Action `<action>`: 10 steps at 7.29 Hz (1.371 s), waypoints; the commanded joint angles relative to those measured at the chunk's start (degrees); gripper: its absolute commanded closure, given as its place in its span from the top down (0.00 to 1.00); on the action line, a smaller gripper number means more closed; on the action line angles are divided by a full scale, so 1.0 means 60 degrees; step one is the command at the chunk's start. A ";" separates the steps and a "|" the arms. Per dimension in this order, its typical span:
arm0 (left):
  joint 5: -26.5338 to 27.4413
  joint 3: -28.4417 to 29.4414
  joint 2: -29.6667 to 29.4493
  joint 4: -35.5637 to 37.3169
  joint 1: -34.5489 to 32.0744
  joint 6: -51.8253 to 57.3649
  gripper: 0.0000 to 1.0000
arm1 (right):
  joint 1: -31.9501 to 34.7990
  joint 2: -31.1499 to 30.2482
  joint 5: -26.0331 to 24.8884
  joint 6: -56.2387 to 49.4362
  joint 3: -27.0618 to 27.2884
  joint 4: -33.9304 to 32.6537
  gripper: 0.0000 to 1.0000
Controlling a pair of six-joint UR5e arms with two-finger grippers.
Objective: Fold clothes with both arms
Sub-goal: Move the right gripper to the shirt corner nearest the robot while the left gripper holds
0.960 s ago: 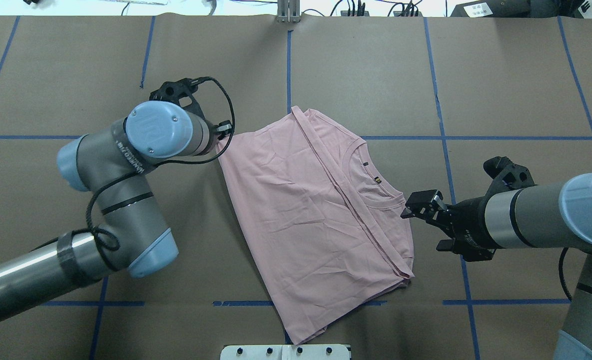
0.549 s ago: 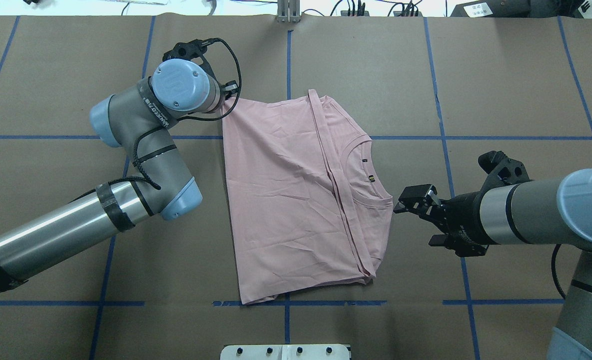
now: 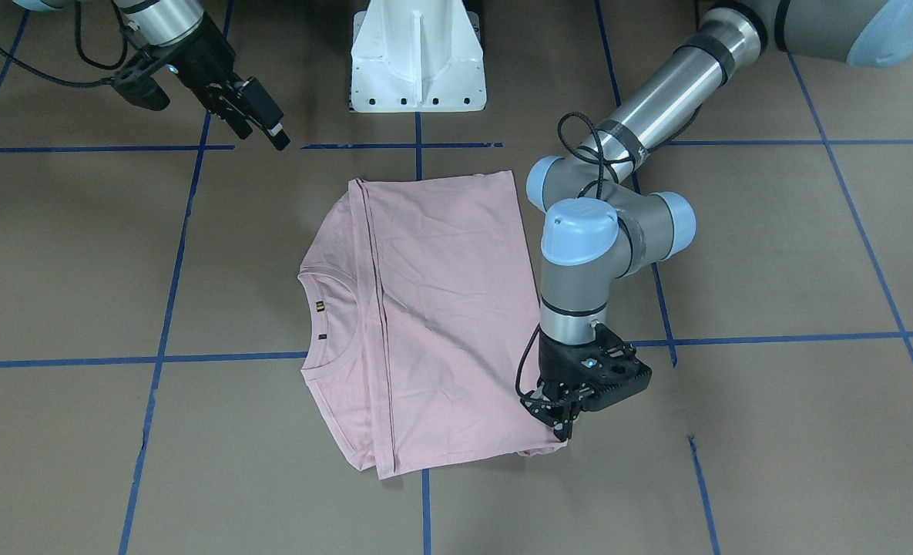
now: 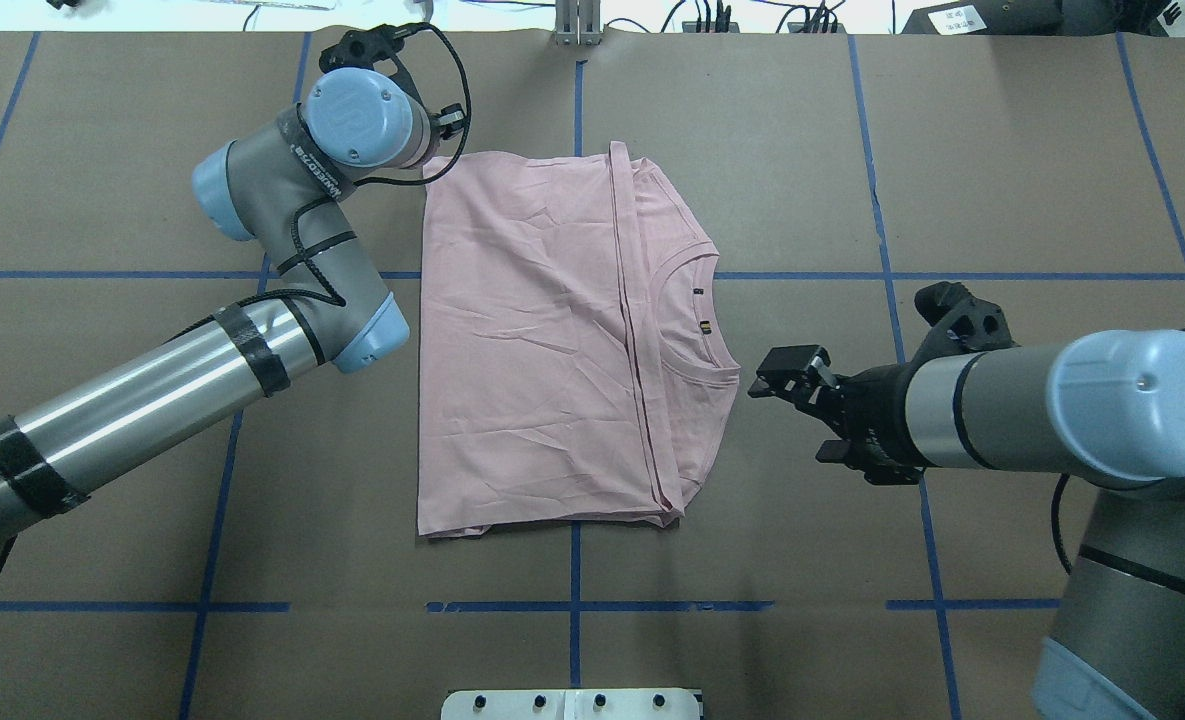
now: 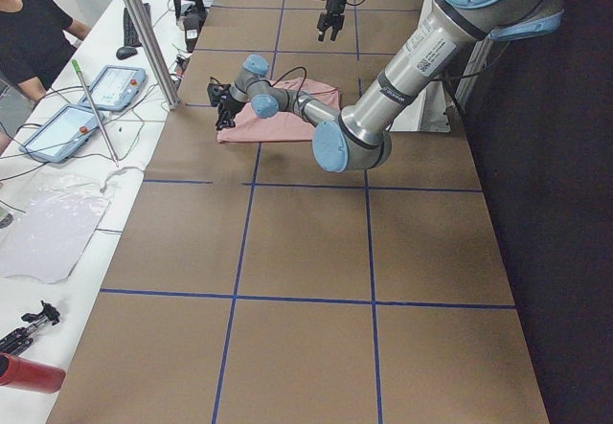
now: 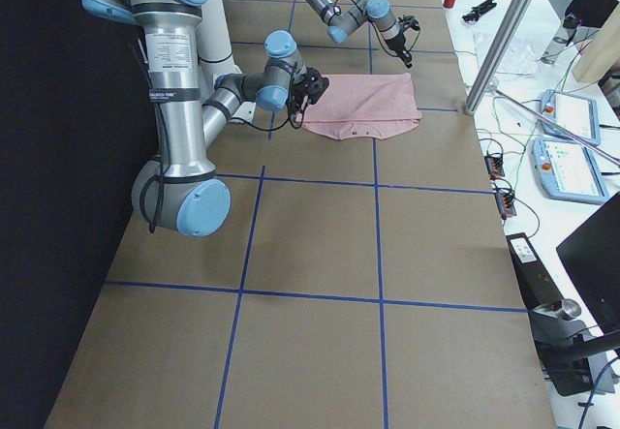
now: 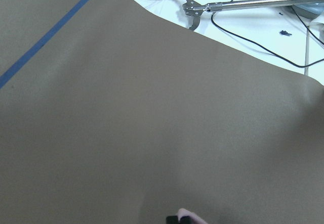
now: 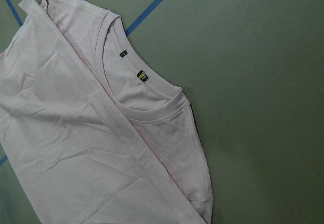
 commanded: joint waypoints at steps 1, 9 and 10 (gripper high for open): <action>-0.1047 -0.3735 0.2387 0.0013 -0.0085 0.0049 0.51 | -0.0194 0.1769 -0.0168 0.0005 -0.1809 -0.0180 1.00; -0.1333 -0.4915 0.3076 0.0159 0.0003 -0.0053 0.58 | -0.1466 0.2980 -0.1135 0.0137 -0.3415 -0.2027 0.85; -0.1318 -0.4915 0.3091 0.0159 0.0003 -0.0053 0.58 | -0.1527 0.2965 -0.1135 0.0166 -0.3415 -0.2056 0.83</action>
